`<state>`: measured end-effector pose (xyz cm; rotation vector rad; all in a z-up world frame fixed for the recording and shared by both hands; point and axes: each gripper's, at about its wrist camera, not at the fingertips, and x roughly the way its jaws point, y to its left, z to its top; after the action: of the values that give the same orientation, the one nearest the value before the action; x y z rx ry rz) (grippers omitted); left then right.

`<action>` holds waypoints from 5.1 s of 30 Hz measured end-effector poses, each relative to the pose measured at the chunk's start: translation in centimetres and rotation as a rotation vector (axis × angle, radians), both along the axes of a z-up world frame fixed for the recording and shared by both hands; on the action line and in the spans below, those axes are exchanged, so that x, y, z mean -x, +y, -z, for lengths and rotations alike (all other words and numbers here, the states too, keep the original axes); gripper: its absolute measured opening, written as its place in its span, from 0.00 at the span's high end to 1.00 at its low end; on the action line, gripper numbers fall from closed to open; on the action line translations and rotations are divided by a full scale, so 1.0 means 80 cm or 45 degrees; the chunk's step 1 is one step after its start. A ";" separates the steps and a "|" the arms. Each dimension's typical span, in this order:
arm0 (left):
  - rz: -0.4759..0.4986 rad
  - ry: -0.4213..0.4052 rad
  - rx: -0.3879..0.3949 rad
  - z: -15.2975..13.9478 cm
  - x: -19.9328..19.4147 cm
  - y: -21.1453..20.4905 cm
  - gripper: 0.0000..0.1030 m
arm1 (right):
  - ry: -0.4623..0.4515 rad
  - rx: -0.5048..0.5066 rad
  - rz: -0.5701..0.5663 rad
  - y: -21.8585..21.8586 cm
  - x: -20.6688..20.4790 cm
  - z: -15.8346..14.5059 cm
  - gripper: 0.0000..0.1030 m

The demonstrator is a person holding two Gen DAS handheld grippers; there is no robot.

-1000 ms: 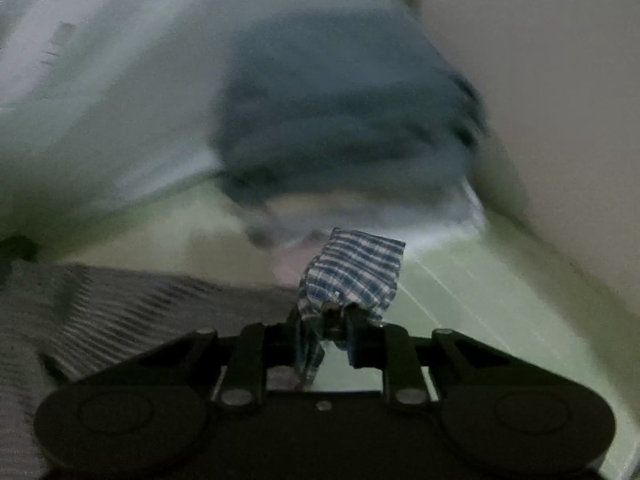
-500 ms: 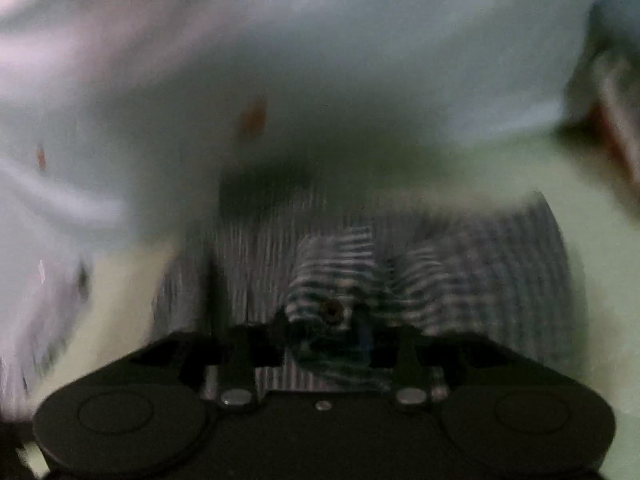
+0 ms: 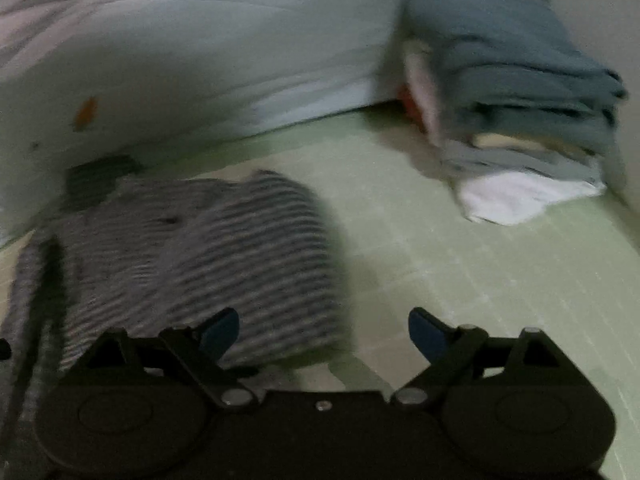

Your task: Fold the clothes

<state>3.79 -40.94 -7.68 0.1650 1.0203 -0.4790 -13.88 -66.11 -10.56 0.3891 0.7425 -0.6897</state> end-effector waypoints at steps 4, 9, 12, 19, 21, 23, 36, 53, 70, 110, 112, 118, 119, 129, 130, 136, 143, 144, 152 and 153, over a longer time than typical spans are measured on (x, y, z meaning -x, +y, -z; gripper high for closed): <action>0.108 -0.010 0.022 0.004 -0.004 -0.044 0.11 | 0.037 -0.037 0.065 -0.019 0.010 0.012 0.10; 0.156 0.050 0.040 0.025 -0.017 -0.080 0.17 | 0.083 -0.071 0.063 -0.031 0.003 0.025 0.10; 0.156 0.105 0.032 0.044 -0.027 -0.098 0.17 | 0.112 -0.079 0.057 -0.036 -0.006 0.034 0.10; 0.155 0.155 -0.016 0.072 -0.036 -0.110 0.53 | 0.160 -0.114 0.071 -0.051 -0.015 0.054 0.10; 0.185 0.140 -0.033 0.068 -0.034 -0.111 0.81 | 0.163 -0.123 0.077 -0.053 -0.015 0.058 0.10; 0.190 0.135 -0.020 0.061 -0.034 -0.107 0.92 | 0.162 -0.128 0.081 -0.055 -0.015 0.060 0.10; -0.114 -0.167 0.267 -0.066 -0.087 0.017 0.95 | 0.157 -0.041 0.022 -0.031 -0.016 0.035 0.11; -0.783 -0.210 0.219 -0.013 -0.197 0.244 0.45 | 0.319 0.134 -0.192 0.039 -0.058 0.016 0.11; -0.381 -0.008 0.176 -0.004 0.026 0.168 0.14 | 0.050 0.120 -0.315 0.089 0.030 -0.024 0.00; -0.270 -0.046 0.025 -0.015 0.209 0.269 0.07 | 0.107 -0.129 -0.296 0.152 0.153 0.027 0.99; -0.242 -0.054 0.037 -0.018 0.199 0.285 0.07 | 0.070 -0.102 -0.283 0.173 0.156 0.015 0.99; -0.221 -0.045 0.083 -0.022 0.167 0.345 0.07 | -0.023 -0.074 -0.323 0.252 0.145 -0.022 0.99; -0.208 -0.048 0.082 -0.022 0.165 0.354 0.07 | -0.043 -0.079 -0.336 0.265 0.142 -0.026 0.99; -0.192 -0.049 0.049 -0.012 0.154 0.441 0.07 | -0.019 -0.401 -0.338 0.355 0.087 0.041 0.93; -0.201 -0.039 0.052 -0.011 0.152 0.447 0.07 | -0.012 -0.408 -0.322 0.357 0.087 0.043 0.92; -0.226 0.013 0.078 -0.001 0.146 0.466 0.07 | -0.146 -0.419 -0.243 0.348 0.111 0.010 0.67; -0.136 0.044 0.085 0.006 0.149 0.451 0.07 | -0.221 -0.306 -0.161 0.300 0.107 -0.015 0.62; -0.125 0.048 0.085 0.007 0.150 0.449 0.07 | -0.215 -0.311 -0.159 0.293 0.103 -0.010 0.63; -0.124 0.057 0.072 0.011 0.152 0.449 0.07 | -0.019 -0.402 -0.101 0.323 0.136 0.050 0.68; -0.126 0.059 0.070 0.012 0.152 0.449 0.07 | -0.011 -0.402 -0.105 0.332 0.146 0.054 0.68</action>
<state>-8.37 -5.03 -8.60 0.0540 1.0540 -0.4219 -25.53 -39.55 -14.88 0.6451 0.8567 -0.4931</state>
